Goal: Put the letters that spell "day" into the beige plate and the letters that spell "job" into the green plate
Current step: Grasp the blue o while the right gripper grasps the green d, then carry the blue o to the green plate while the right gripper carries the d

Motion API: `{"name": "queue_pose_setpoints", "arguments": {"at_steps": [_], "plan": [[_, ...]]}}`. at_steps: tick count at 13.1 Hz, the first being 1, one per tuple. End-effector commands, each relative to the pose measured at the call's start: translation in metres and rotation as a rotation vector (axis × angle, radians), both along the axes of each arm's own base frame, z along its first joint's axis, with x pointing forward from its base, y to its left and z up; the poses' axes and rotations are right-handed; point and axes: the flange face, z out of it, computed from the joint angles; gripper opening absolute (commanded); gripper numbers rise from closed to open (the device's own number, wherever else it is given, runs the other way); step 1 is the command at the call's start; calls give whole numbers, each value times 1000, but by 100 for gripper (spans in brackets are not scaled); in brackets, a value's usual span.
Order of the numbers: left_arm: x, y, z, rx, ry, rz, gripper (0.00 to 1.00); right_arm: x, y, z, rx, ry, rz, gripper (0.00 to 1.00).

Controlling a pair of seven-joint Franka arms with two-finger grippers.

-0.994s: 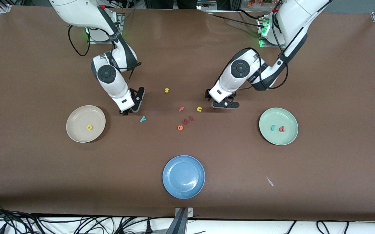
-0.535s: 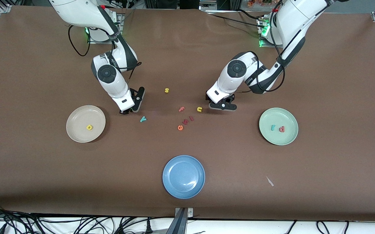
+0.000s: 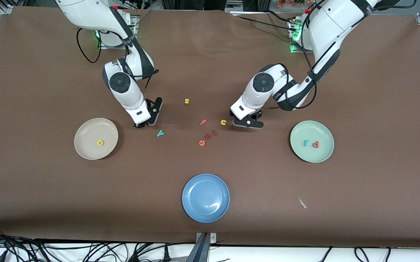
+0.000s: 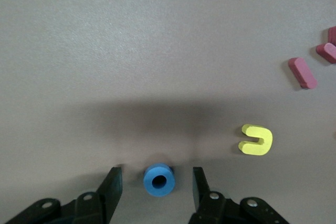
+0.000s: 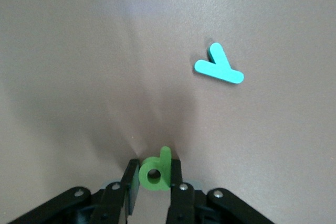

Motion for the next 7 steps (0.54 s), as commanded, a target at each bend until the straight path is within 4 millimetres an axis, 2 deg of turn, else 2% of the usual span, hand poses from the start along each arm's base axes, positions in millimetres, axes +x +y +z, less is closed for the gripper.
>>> {"name": "queue_pose_setpoints", "arguments": {"at_steps": [1,2,5,7], "plan": [[-2,-6,-5,18,-14,-10,59,-5,4,-5,-8,7,-3,6],[-4,-7,-5,18,-15,-13,56,-5,5,-4,-7,5,-4,1],[-3,-6,-9,25,-12,-12,53,-2,5,5,-6,1,-4,0],[-2,-5,-9,25,-14,-11,53,4,7,18,-18,28,-22,0]]}}
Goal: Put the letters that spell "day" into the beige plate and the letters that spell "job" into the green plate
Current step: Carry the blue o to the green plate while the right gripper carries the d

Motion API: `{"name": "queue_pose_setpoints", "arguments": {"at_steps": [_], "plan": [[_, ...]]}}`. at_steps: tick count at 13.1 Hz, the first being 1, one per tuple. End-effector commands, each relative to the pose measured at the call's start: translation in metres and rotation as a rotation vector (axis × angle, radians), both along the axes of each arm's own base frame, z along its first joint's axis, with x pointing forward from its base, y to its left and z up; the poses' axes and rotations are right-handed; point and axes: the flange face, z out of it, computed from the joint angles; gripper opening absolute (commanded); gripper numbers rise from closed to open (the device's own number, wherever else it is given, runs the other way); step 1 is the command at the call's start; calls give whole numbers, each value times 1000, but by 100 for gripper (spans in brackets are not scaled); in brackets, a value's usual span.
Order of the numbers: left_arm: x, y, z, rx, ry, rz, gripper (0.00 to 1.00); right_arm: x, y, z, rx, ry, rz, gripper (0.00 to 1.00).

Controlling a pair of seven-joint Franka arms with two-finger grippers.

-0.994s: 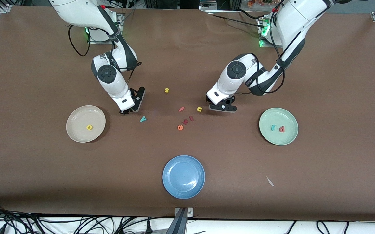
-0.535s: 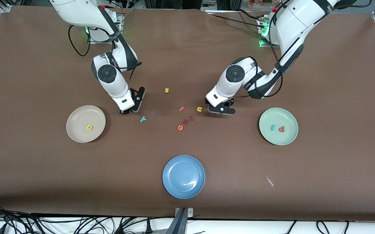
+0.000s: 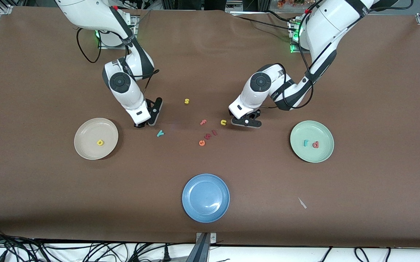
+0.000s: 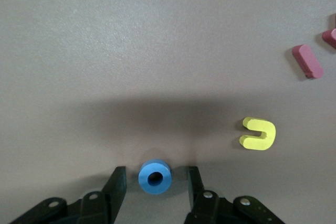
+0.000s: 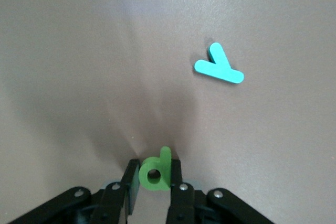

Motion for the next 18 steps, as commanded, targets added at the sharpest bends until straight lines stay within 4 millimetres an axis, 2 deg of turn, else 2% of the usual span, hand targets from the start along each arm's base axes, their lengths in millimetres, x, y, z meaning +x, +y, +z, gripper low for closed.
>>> {"name": "queue_pose_setpoints", "arguments": {"at_steps": [1,2,4,5,6,9,12,15,18], "plan": [[2,-1,-2,14,-19,-1,53,7,7,27,-18,26,-35,0],[3,-1,-1,16,-25,-8,51,9,7,34,-27,40,-53,0],[4,3,-3,34,-42,-26,32,9,6,56,-40,60,-128,0],[3,3,-4,35,-41,-3,13,8,2,66,-47,66,-181,0],[2,1,-3,36,-40,17,0,9,-2,77,-51,69,-232,0],[3,2,-2,39,-38,37,0,18,-30,98,-56,68,-341,0],[8,5,7,41,-52,43,0,32,-73,120,-56,48,-470,0],[15,14,30,99,-69,33,0,43,-114,123,-31,53,-584,0],[27,31,51,141,-81,8,0,53,-151,110,60,70,-768,0]]}}
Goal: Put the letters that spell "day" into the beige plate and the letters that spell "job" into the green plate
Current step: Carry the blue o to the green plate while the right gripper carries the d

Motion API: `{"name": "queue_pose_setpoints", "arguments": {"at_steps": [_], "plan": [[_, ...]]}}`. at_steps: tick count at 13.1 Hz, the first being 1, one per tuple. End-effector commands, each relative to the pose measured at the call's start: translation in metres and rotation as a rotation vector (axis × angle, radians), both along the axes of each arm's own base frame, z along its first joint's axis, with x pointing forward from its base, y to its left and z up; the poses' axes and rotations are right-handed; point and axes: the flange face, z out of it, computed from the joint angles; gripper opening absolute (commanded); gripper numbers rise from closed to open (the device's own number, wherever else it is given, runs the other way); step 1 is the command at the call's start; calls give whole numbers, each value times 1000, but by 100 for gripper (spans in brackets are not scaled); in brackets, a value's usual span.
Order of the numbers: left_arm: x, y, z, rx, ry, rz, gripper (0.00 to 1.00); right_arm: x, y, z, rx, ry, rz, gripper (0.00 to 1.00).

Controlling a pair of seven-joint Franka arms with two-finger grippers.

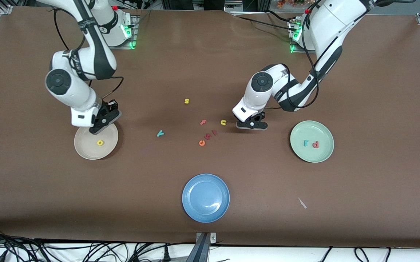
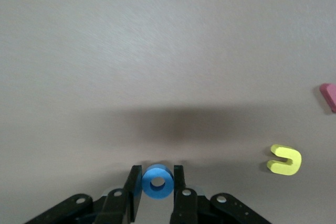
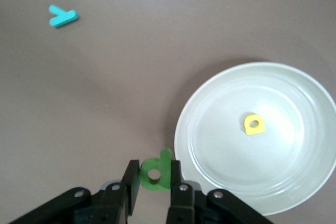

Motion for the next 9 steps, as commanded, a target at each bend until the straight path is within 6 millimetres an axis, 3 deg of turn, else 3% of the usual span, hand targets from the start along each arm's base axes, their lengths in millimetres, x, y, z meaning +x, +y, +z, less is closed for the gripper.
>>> {"name": "queue_pose_setpoints", "arguments": {"at_steps": [1,5,9], "plan": [[15,25,28,52,-37,-54,0,4,-26,-12,28,-15,-122,0],[47,84,42,46,-18,-158,0,15,-60,-51,-11,-44,-314,0],[75,168,47,23,-6,-212,0,24,-61,-70,-39,-70,-441,0]]}}
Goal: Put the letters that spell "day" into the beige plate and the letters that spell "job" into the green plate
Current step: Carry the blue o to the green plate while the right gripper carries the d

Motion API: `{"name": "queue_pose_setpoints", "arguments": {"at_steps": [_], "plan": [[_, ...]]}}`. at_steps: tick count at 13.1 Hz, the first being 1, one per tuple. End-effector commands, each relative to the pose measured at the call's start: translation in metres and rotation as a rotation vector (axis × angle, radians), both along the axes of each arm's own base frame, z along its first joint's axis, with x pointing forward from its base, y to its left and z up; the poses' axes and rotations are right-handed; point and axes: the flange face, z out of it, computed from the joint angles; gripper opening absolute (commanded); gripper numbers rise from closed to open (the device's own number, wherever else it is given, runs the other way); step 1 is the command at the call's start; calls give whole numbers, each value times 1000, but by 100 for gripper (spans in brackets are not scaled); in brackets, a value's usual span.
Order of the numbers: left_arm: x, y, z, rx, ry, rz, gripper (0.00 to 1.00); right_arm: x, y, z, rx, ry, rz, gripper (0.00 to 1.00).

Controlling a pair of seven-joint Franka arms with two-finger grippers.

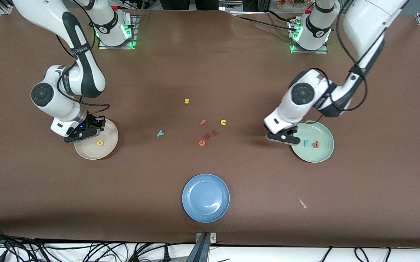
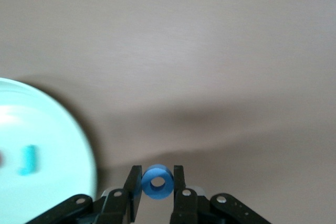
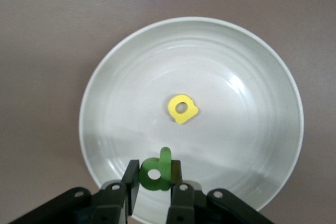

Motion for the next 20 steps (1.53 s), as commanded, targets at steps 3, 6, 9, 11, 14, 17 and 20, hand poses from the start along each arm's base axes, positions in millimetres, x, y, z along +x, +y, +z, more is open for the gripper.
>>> {"name": "queue_pose_setpoints", "arguments": {"at_steps": [3,6,9,11,14,17,20], "plan": [[13,74,0,10,24,-105,0,9,1,-4,2,-9,-82,0],[6,103,-26,-5,82,-100,0,10,1,-4,1,-9,-80,3],[4,111,-34,-14,98,-101,46,10,-3,0,6,-5,-75,100],[6,111,-33,-15,95,-101,100,11,1,5,13,4,-76,100],[9,107,-24,-8,83,-107,100,11,11,12,24,37,-75,100],[19,82,18,21,95,-137,100,17,40,27,35,115,-151,100],[54,83,98,11,207,-45,100,19,74,36,27,132,-240,100]]}}
